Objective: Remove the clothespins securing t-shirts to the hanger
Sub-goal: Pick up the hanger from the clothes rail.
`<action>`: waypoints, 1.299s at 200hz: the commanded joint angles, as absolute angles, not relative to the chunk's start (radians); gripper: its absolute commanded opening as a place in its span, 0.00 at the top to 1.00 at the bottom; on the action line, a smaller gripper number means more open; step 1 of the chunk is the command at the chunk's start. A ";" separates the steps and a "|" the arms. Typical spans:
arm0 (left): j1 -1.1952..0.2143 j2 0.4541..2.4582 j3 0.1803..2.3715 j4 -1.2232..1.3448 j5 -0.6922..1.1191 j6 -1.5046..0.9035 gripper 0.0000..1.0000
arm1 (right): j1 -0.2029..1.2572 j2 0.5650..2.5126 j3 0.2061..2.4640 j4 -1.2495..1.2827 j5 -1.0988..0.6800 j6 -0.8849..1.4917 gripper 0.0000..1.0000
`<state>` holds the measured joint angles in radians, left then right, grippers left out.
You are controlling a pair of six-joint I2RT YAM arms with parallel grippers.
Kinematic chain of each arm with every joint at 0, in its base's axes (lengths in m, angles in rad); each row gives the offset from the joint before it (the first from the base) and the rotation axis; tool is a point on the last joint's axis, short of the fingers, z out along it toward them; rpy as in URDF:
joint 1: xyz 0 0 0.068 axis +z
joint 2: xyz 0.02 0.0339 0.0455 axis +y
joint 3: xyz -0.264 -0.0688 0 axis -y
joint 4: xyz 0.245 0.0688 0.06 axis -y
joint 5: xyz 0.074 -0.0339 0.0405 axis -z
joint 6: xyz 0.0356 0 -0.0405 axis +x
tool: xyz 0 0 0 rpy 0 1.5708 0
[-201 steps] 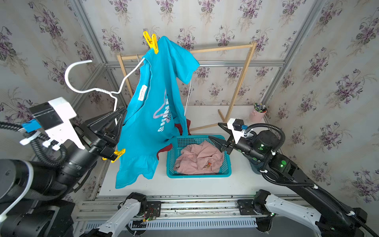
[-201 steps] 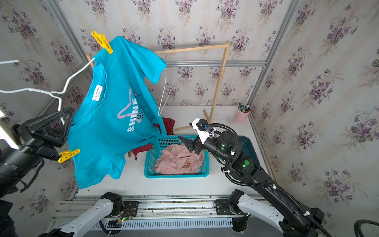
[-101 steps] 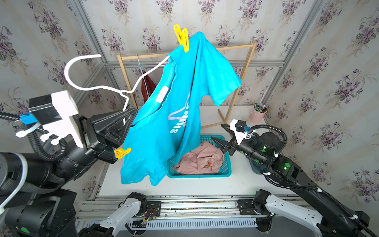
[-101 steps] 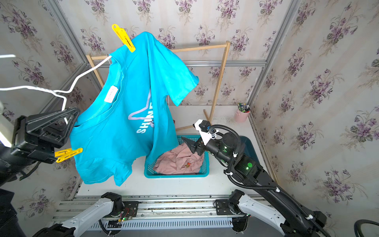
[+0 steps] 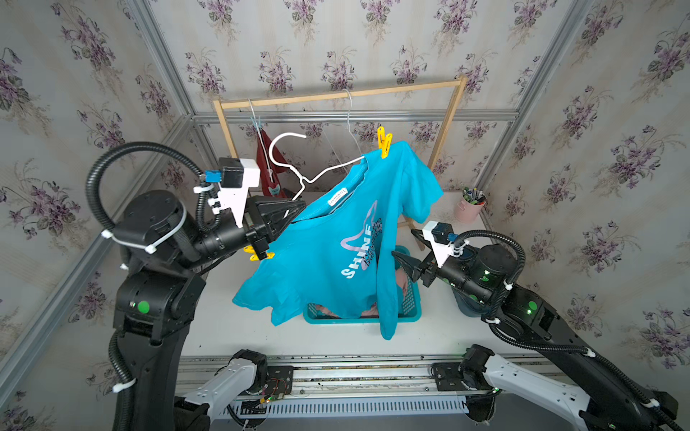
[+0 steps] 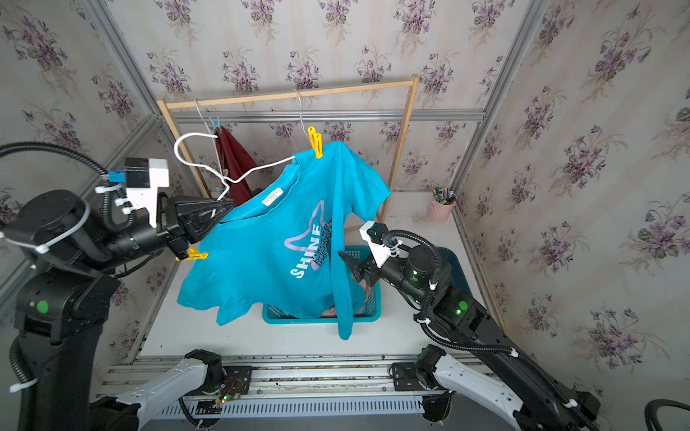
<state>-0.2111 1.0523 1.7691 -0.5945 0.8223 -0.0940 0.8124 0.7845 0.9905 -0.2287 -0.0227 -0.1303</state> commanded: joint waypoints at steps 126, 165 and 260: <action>-0.209 1.201 1.775 -0.571 1.025 0.190 0.99 | 0.619 0.898 1.069 -0.263 -0.040 -0.123 0.26; -0.210 1.238 1.740 -0.611 0.980 0.280 1.00 | 0.552 0.916 1.128 -0.350 -0.101 -0.141 0.27; -0.212 1.312 1.647 -0.612 1.203 0.394 0.94 | 0.404 1.012 1.466 -0.495 -0.148 -0.188 0.30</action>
